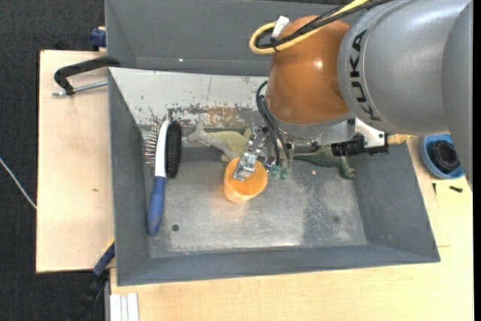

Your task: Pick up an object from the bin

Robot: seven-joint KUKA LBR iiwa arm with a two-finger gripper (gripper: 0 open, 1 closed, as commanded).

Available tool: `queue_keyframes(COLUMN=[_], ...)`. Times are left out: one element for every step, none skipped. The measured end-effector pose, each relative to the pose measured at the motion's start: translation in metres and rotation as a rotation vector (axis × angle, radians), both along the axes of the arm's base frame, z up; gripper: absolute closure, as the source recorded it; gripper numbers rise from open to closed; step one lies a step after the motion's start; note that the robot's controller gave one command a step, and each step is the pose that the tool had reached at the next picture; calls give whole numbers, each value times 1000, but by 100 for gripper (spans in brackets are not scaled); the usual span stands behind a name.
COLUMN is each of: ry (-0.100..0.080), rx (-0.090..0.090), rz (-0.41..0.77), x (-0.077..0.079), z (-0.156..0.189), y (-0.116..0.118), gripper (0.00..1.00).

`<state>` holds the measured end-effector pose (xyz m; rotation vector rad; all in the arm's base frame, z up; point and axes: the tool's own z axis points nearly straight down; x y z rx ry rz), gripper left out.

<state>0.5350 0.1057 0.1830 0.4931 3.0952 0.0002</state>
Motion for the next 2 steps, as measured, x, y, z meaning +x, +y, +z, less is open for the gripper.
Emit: queue_keyframes(ry=[9, -4], rx=[3, 3], rz=[-16, 72], x=[-1, 10], z=[-23, 38], y=[17, 24], gripper=[100, 100])
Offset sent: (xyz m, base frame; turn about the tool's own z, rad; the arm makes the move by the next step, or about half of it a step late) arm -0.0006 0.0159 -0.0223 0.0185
